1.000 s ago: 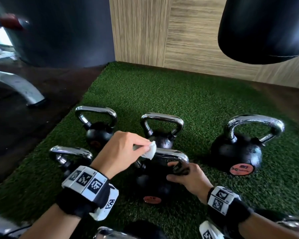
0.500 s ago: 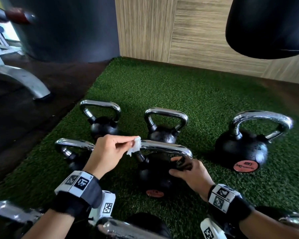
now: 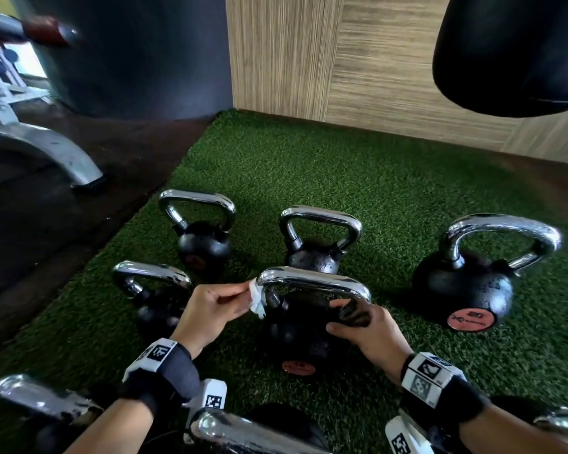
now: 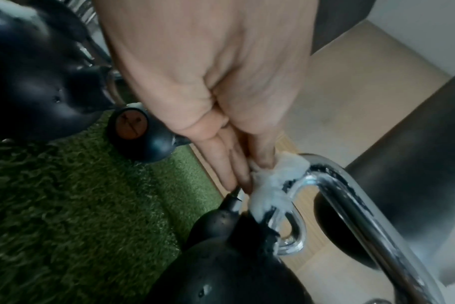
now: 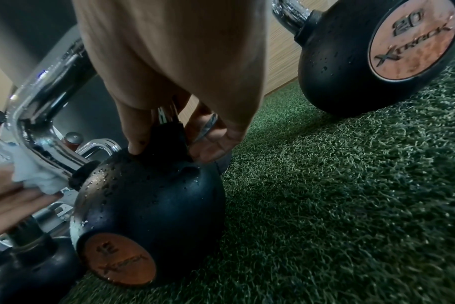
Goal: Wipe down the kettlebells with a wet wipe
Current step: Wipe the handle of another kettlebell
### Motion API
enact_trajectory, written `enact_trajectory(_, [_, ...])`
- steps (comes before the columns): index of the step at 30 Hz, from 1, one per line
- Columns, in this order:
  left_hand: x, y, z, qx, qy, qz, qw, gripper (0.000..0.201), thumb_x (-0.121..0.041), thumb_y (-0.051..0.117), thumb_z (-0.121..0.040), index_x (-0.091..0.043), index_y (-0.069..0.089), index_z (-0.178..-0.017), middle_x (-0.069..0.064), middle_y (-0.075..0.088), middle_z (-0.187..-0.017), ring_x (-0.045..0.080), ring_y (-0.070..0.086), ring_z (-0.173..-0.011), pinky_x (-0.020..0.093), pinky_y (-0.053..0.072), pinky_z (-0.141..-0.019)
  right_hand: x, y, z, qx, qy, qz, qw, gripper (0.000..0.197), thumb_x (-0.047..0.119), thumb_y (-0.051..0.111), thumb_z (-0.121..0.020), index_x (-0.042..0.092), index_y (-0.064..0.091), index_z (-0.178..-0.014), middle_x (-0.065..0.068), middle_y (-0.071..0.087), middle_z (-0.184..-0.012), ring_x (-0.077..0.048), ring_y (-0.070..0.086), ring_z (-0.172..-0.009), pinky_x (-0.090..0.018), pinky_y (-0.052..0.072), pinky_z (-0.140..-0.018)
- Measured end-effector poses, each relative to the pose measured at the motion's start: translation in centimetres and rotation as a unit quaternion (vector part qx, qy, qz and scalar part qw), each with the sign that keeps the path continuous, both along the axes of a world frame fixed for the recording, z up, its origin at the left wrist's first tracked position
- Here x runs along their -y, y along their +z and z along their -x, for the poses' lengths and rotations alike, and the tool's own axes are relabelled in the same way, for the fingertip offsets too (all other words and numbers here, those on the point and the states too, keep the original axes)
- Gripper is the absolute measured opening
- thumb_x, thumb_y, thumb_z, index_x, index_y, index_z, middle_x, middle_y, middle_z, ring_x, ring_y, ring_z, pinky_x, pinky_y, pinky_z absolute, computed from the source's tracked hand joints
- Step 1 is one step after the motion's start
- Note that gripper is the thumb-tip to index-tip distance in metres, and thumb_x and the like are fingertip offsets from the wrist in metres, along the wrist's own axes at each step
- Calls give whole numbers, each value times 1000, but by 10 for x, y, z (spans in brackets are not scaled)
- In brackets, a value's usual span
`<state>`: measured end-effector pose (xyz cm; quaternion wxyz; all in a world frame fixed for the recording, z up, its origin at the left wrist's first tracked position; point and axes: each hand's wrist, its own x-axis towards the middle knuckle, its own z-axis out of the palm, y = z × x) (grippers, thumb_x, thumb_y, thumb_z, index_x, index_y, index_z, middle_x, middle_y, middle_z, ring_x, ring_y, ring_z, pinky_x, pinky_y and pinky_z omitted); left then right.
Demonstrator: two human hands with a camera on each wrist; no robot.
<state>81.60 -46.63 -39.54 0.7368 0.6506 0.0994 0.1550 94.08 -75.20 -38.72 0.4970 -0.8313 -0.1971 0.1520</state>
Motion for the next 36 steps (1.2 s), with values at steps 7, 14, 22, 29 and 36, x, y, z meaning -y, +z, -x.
enact_trajectory(7, [7,-12,-2,-46,-36,-31,998,26,-30,85,-75,-30,82,-100,7,79,-105,19,73,-104,25,60,-85,-1,0,0,7,-8,8,1000,41,45,93,-60,49,75,-97,16,76,-89,-4,71,-90,-39,56,-95])
enact_trajectory(14, [9,-7,-5,-31,-18,-69,997,43,-49,87,-70,-19,82,-100,8,80,-97,22,76,-98,30,62,-82,5,10,4,-1,0,33,999,51,54,93,-48,45,78,-96,20,77,-93,4,70,-95,-25,53,-92])
enact_trajectory(22, [10,18,-55,-41,51,-344,937,23,-51,76,-84,-29,82,-87,-19,76,-74,-10,67,-67,11,50,-64,21,18,34,118,15,50,992,23,37,76,-54,32,69,-75,24,69,-73,8,61,-62,-5,41,-54])
enact_trajectory(29, [42,39,-117,-92,-1,-348,933,15,-32,76,-85,-19,80,-80,-2,78,-77,14,76,-74,38,63,-79,3,27,45,175,131,88,972,10,22,71,-69,18,71,-78,11,65,-79,-2,64,-70,-21,51,-61])
enact_trajectory(36, [36,45,-118,-147,-90,-305,937,14,-37,72,-91,-28,82,-89,-1,80,-92,15,75,-90,33,60,-85,-13,17,8,183,6,89,979,42,36,79,-81,27,66,-120,9,60,-108,-6,60,-94,-23,50,-85])
